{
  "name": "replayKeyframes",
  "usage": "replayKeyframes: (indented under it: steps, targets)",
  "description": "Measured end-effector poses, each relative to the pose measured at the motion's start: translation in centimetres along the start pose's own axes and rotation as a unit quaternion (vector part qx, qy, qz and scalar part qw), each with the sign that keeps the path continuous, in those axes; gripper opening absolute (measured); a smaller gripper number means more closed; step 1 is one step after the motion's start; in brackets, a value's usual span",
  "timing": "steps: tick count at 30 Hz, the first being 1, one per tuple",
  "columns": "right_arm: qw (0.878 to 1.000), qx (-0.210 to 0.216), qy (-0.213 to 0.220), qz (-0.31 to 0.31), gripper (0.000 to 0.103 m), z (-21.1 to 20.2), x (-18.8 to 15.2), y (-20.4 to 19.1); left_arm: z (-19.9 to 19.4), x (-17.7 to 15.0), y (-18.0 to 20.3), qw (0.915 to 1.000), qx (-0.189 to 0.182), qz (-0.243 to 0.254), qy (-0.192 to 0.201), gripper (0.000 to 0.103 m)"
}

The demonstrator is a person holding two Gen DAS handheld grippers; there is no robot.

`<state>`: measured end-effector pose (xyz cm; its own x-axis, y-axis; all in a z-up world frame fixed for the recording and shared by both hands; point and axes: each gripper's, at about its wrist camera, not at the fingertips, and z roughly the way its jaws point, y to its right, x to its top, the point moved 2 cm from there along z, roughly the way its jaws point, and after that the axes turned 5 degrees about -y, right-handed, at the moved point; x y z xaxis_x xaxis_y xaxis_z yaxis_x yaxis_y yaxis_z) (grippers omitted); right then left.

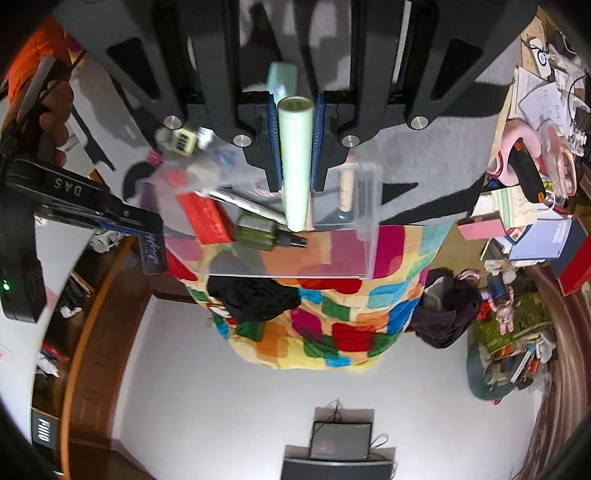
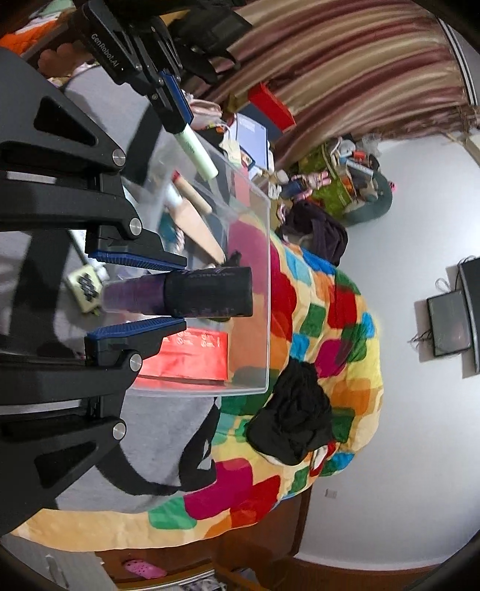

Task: Organize objects
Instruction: 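Lower the green tube into the box while the right tool drops the purple bottle in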

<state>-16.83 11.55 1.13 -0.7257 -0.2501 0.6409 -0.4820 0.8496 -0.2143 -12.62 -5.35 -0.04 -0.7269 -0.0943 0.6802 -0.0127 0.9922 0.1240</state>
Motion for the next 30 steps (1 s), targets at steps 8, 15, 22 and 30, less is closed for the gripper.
replayKeyframes:
  steps: [8,15,22,30]
  targets:
    - [0.999,-0.005,-0.043,0.015,0.023,4.3,1.2,0.9,3.7,1.3,-1.6,0.9991,0.009,-0.025,-0.033,0.015]
    - [0.998,-0.016,-0.063,-0.013,0.024,5.7,0.4,0.0,4.6,1.3,-1.5,0.9985,0.002,-0.027,-0.048,0.015]
    - [0.998,-0.004,-0.056,-0.014,0.030,4.0,0.4,-0.1,2.7,1.2,-0.5,0.9994,0.002,-0.009,-0.033,0.015]
    - [1.000,-0.005,-0.014,-0.026,0.042,-0.4,-0.2,-0.1,-0.5,0.8,0.4,0.9999,-0.010,0.000,-0.009,0.055]
